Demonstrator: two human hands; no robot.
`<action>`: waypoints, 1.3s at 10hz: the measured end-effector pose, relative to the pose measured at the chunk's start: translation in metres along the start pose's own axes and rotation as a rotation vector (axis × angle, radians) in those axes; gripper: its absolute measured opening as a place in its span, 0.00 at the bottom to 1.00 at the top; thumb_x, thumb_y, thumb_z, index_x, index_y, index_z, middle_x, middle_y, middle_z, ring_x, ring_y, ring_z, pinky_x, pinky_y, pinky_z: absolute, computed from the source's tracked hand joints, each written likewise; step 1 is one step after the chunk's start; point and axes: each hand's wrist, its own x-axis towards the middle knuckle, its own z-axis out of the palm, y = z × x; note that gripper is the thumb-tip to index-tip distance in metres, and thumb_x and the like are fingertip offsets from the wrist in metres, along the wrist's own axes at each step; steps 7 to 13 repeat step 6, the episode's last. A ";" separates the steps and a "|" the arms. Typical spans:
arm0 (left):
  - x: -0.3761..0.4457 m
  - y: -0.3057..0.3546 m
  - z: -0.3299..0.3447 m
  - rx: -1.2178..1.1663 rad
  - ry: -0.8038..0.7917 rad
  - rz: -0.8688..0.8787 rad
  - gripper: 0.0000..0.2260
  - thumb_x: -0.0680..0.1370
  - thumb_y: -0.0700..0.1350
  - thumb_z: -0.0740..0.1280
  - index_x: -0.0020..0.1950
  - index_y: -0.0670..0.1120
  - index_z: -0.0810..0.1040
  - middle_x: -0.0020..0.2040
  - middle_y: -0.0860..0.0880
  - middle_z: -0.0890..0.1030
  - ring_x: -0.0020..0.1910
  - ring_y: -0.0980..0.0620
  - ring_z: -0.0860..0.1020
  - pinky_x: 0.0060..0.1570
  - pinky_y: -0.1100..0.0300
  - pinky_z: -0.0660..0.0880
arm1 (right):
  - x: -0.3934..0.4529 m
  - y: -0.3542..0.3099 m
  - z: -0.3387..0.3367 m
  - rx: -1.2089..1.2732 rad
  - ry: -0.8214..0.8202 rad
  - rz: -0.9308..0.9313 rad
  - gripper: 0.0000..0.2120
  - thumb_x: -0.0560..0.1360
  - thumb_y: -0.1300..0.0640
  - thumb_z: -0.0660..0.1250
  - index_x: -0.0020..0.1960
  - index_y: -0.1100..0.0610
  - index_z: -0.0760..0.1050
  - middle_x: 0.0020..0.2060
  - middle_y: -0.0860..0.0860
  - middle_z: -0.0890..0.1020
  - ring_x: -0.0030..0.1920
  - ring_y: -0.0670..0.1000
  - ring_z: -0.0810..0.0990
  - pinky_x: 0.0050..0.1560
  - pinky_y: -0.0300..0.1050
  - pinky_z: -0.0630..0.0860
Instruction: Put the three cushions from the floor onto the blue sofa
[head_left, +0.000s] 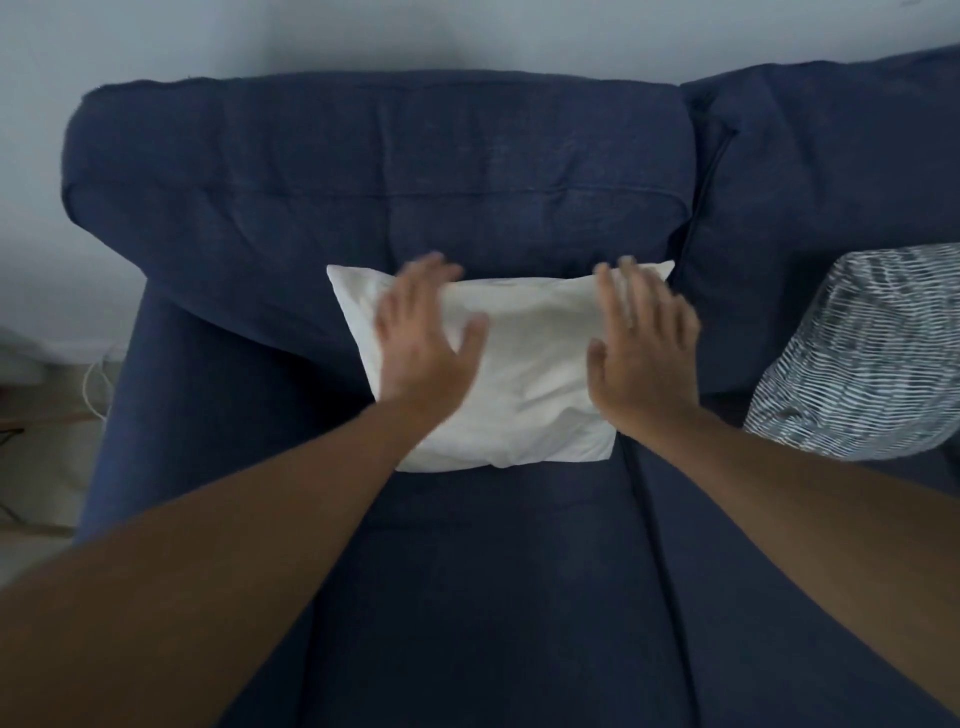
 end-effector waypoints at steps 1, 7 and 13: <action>-0.020 0.006 0.018 0.197 -0.370 0.227 0.29 0.83 0.51 0.65 0.84 0.45 0.64 0.85 0.46 0.62 0.86 0.42 0.55 0.82 0.36 0.51 | 0.005 -0.015 0.007 -0.103 -0.163 -0.249 0.34 0.82 0.57 0.63 0.86 0.52 0.58 0.85 0.57 0.60 0.84 0.63 0.58 0.78 0.70 0.58; -0.003 -0.034 -0.071 0.554 -0.550 -0.302 0.40 0.81 0.52 0.65 0.87 0.50 0.46 0.88 0.52 0.41 0.86 0.45 0.40 0.77 0.23 0.43 | 0.008 0.066 -0.066 -0.255 -0.660 0.176 0.37 0.86 0.53 0.54 0.87 0.54 0.37 0.87 0.54 0.43 0.86 0.61 0.43 0.83 0.68 0.48; -0.003 -0.034 -0.071 0.554 -0.550 -0.302 0.40 0.81 0.52 0.65 0.87 0.50 0.46 0.88 0.52 0.41 0.86 0.45 0.40 0.77 0.23 0.43 | 0.008 0.066 -0.066 -0.255 -0.660 0.176 0.37 0.86 0.53 0.54 0.87 0.54 0.37 0.87 0.54 0.43 0.86 0.61 0.43 0.83 0.68 0.48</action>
